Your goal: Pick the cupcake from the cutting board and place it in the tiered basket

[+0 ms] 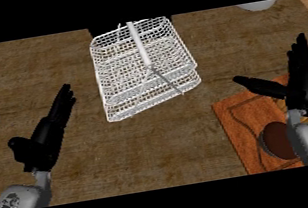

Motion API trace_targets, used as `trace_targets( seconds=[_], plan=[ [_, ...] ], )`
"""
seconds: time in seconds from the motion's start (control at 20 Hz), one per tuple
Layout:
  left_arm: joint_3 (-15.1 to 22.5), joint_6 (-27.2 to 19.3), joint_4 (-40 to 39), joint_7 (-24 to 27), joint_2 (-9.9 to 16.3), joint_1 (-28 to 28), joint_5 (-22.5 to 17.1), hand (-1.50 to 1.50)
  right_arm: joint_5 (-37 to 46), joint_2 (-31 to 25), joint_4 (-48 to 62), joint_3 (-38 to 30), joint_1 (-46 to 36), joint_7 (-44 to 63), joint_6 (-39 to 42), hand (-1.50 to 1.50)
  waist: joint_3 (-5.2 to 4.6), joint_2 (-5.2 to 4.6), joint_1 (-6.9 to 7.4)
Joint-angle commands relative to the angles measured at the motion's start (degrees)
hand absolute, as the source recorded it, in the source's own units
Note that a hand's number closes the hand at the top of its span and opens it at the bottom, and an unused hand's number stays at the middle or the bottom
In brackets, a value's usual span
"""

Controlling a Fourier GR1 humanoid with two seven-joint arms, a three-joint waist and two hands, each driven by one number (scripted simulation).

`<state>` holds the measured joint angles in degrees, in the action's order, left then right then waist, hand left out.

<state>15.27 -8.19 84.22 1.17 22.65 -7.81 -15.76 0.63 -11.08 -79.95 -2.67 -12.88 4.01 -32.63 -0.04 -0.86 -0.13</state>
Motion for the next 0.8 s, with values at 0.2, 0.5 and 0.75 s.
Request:
trace_targets(
  seconds=[0.2, 0.5, 0.75],
  plan=[
    [2.8, 0.7, -4.2, 3.5, -5.7, 0.4, 2.0, 0.0, 20.4, -3.6, -5.4, 10.2, -0.7, 20.2, -8.7, -1.5, -0.19, 1.21, -0.53],
    [2.4, 1.8, -4.5, 4.4, -4.8, 2.1, 1.4, 0.0, 28.7, -16.3, -4.0, 14.9, 1.6, 38.4, 9.0, -1.5, -0.83, 1.64, -1.4],
    [2.0, 2.8, -4.4, 5.2, -4.1, 1.6, 1.3, 0.0, 28.9, -21.0, -5.7, 21.9, -0.6, 53.2, 27.6, -1.5, -0.97, 1.69, 0.07]
  ],
)
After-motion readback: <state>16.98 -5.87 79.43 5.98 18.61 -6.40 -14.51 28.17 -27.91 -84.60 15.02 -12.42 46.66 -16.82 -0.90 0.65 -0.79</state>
